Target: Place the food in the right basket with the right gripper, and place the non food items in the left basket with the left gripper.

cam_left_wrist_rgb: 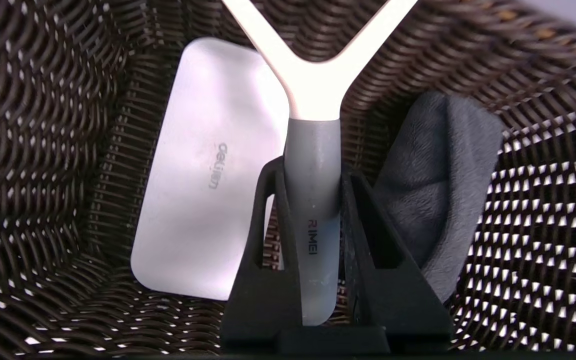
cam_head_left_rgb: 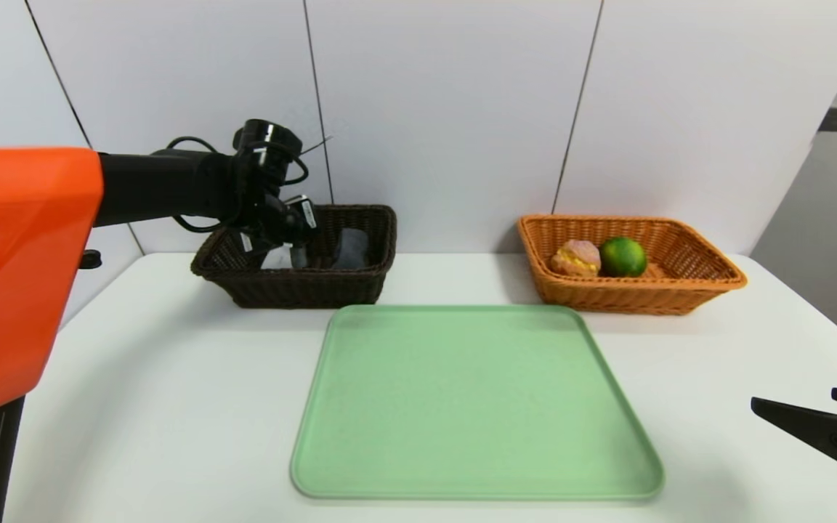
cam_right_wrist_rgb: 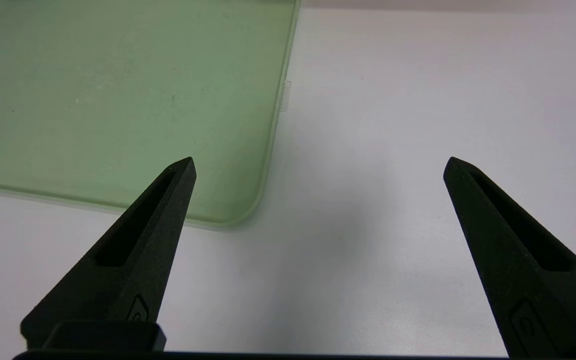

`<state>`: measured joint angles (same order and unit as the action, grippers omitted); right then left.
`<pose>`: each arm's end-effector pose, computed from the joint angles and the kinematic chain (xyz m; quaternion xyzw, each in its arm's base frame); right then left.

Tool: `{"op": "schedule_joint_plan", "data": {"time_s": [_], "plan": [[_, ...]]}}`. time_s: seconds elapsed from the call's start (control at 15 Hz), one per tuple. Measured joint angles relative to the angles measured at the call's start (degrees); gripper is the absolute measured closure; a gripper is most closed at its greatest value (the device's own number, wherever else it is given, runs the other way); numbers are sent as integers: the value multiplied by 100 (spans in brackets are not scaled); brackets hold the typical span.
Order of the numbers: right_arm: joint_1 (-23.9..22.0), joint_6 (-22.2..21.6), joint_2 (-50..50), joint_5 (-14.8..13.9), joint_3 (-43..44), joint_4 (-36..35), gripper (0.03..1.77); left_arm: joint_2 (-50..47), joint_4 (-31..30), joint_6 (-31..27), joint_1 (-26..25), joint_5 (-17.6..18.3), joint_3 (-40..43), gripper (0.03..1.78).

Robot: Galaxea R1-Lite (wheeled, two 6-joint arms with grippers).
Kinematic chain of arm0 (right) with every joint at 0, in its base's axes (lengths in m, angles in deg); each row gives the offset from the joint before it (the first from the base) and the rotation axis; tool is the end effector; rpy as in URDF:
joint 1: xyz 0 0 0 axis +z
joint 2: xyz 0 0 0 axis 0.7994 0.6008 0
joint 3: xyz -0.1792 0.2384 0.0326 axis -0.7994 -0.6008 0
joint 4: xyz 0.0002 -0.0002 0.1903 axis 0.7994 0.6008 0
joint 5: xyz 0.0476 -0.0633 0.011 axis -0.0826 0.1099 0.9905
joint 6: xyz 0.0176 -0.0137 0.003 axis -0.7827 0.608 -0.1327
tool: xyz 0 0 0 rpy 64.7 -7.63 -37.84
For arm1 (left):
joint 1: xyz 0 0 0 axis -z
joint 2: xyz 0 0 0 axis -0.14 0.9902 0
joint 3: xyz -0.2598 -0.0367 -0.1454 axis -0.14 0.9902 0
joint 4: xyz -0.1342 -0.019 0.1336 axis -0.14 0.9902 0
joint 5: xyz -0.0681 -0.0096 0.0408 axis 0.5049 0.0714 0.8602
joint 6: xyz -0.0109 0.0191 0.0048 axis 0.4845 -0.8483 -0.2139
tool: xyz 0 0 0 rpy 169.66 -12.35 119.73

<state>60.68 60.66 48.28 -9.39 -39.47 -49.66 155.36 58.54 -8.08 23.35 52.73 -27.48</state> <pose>0.1033 0.0161 0.2000 0.0468 0.2660 0.0979 0.9579 0.4333 -0.1135 0.2050 -0.1761 0.3039 0.0587 0.9344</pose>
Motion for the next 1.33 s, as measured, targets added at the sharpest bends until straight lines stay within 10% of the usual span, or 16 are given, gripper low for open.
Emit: {"op": "schedule_joint_plan", "data": {"time_s": [0.2,0.53,0.93,1.33], "plan": [[10,5,28,7,9,2,9,2,0,72,-1,0,87,153],[52,7,59,7,-2,0,9,2,0,102,-11,0,122,87],[51,11,99,-1,268,2,9,-461,-17,-41,11,-143,-73,46],[62,507,861,-9,1585,-12,9,-2336,-273,-1554,156,-57,1258,27]]}}
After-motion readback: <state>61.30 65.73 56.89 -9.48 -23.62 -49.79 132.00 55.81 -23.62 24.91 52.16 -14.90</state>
